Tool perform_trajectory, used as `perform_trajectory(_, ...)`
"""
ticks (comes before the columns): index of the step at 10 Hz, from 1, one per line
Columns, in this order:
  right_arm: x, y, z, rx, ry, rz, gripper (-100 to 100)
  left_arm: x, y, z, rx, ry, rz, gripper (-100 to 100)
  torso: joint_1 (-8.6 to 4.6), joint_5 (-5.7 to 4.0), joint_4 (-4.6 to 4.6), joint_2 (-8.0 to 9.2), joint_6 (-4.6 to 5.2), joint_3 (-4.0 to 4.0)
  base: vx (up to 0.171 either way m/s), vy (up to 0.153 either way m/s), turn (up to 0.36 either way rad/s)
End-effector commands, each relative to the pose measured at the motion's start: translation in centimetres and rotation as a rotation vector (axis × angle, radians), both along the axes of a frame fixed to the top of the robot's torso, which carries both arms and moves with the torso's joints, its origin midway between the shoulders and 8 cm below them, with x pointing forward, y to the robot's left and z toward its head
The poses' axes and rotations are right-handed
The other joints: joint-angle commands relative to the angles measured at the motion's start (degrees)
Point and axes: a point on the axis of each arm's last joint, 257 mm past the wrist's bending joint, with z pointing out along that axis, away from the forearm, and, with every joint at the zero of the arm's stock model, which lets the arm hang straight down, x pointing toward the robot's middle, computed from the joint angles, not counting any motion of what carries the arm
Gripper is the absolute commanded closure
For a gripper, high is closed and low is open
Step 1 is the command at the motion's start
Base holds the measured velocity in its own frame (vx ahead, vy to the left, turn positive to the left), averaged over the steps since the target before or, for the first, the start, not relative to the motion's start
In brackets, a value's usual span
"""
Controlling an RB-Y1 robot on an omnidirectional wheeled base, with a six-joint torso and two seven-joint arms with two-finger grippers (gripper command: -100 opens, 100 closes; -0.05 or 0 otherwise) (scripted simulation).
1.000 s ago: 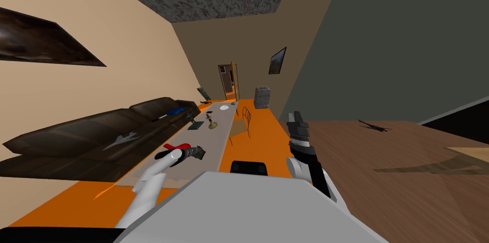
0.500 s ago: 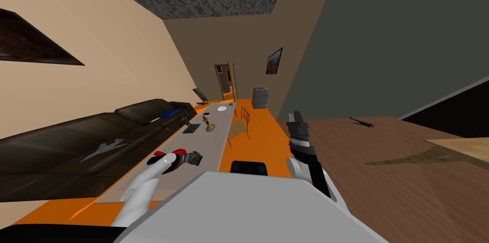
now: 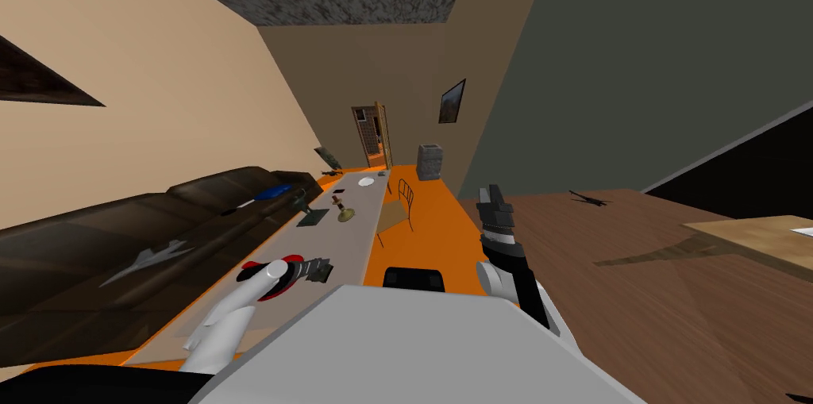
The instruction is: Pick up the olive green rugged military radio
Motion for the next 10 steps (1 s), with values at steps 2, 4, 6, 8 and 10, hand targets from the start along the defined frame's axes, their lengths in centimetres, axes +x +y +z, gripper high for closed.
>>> perform_trajectory(2,0.0,0.0,0.0,0.000,0.000,0.000,0,-1.2,0.4,-0.6,0.002,-0.005,0.024,-100,0.01,0.00,0.00,0.01,-0.01,0.00,0.010,0.016,-0.088)
perform_trajectory(4,0.0,0.0,0.0,0.000,0.000,0.000,0,-2.2,0.6,-1.0,0.002,-0.005,0.042,-100,0.00,0.00,0.00,0.01,-0.01,0.00,0.012,0.011,-0.082)
perform_trajectory(6,0.0,0.0,0.0,0.000,0.000,0.000,0,-3.3,0.7,-1.5,0.000,-0.004,0.061,-100,-0.01,0.00,0.00,0.00,-0.01,0.00,0.011,0.012,-0.084)
perform_trajectory(8,0.0,0.0,0.0,0.000,0.000,0.000,0,-3.7,0.6,-1.6,-0.002,-0.002,0.063,-100,0.00,0.00,0.00,0.01,-0.02,0.01,0.007,0.011,-0.045)
perform_trajectory(10,0.0,0.0,0.0,0.000,0.000,0.000,0,-3.7,0.6,-1.6,-0.001,-0.004,0.065,100,-0.05,-0.01,0.01,0.03,-0.02,0.01,0.000,0.000,0.000)
